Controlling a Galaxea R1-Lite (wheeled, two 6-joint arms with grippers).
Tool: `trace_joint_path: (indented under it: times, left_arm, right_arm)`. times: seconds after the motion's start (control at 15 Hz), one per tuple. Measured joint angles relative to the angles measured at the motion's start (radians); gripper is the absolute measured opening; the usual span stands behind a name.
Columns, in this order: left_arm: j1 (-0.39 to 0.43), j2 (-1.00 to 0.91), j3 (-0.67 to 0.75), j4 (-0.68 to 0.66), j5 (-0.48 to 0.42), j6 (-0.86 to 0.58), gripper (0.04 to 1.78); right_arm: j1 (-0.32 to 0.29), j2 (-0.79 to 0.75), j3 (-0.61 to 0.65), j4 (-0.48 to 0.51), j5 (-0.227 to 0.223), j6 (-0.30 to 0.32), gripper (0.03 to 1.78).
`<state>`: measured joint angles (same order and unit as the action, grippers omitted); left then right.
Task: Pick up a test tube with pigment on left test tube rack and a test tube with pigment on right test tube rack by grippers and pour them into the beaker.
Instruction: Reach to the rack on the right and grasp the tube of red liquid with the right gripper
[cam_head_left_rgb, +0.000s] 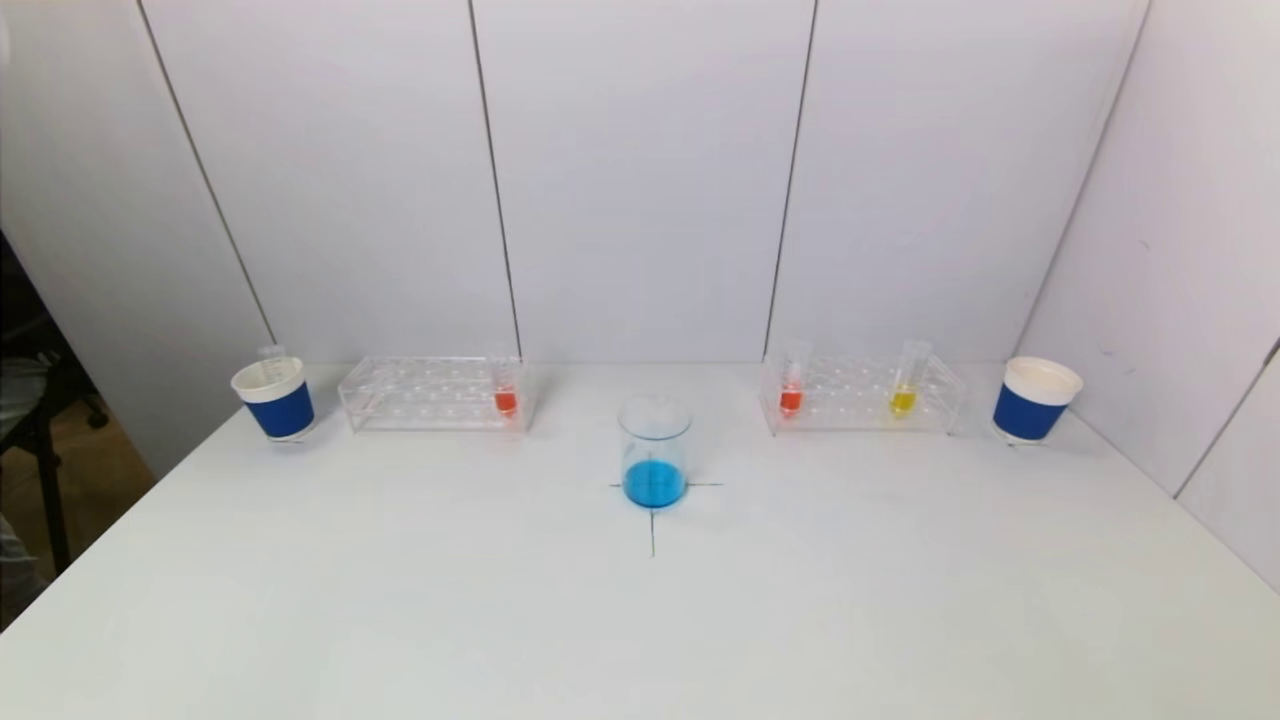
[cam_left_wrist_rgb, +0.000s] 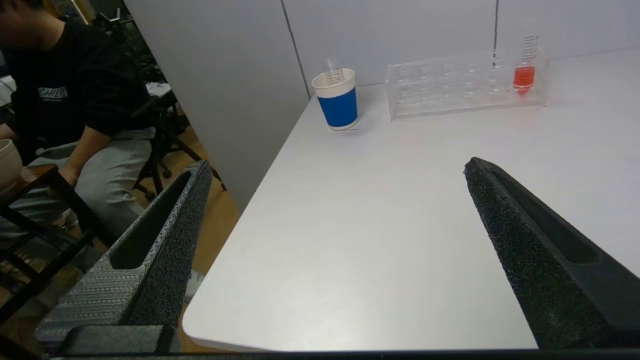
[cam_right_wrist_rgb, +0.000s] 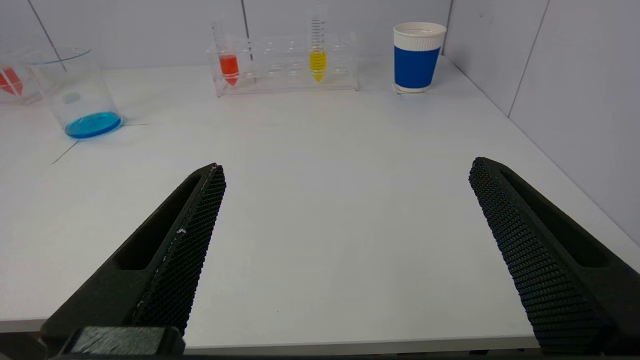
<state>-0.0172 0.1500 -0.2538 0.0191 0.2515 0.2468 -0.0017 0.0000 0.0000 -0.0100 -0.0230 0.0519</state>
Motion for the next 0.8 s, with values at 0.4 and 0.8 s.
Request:
trace_joint_path:
  times: [0.4, 0.8]
  left_arm:
    - [0.009, -0.139, 0.112, 0.104, -0.243, -0.080, 1.76]
    - [0.010, -0.152, 0.223, 0.041, -0.263, -0.169, 1.76]
  right_arm:
    - [0.000, 0.000, 0.000, 0.000, 0.000, 0.000, 1.77]
    - [0.000, 0.000, 0.000, 0.000, 0.000, 0.000, 1.77]
